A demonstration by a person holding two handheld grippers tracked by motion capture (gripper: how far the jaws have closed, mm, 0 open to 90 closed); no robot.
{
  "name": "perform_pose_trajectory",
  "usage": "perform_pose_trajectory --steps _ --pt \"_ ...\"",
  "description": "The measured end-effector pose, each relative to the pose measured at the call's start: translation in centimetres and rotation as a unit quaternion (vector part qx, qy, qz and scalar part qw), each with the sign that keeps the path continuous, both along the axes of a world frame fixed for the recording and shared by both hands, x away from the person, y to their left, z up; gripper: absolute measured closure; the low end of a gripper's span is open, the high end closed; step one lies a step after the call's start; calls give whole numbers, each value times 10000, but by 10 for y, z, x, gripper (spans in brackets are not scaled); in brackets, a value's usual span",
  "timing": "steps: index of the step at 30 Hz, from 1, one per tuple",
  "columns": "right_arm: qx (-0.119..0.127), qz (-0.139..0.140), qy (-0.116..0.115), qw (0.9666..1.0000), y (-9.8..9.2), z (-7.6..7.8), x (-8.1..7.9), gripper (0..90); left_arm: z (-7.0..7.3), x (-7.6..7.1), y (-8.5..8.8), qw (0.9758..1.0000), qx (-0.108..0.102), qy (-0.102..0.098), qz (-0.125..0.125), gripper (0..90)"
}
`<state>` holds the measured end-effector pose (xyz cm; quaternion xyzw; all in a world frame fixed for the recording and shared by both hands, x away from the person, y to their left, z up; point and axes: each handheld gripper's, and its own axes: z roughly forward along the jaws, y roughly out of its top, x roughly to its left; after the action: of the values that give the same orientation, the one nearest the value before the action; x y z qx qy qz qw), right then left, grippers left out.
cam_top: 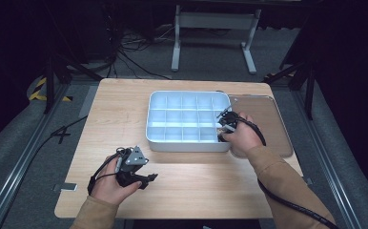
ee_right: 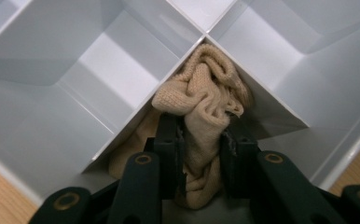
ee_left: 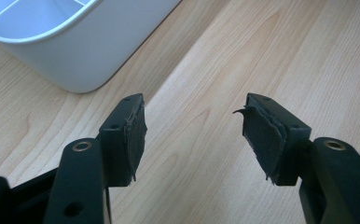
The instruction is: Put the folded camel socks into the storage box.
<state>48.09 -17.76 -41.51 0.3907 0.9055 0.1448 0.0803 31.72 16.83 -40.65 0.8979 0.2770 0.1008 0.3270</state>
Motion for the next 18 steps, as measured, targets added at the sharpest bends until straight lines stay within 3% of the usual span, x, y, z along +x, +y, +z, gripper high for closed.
perform_pose_trajectory --steps 5,10,18 --pt "232 -25 -89 9997 -3 8 -5 586 0 1 -2 10000 27 -5 -34 397" --pt "536 -55 -190 9984 -14 20 -11 569 -1 2 -5 10000 42 10 -72 397" --pt "920 46 -571 9941 -29 45 -25 530 -1 3 -6 10000 52 20 -82 396"
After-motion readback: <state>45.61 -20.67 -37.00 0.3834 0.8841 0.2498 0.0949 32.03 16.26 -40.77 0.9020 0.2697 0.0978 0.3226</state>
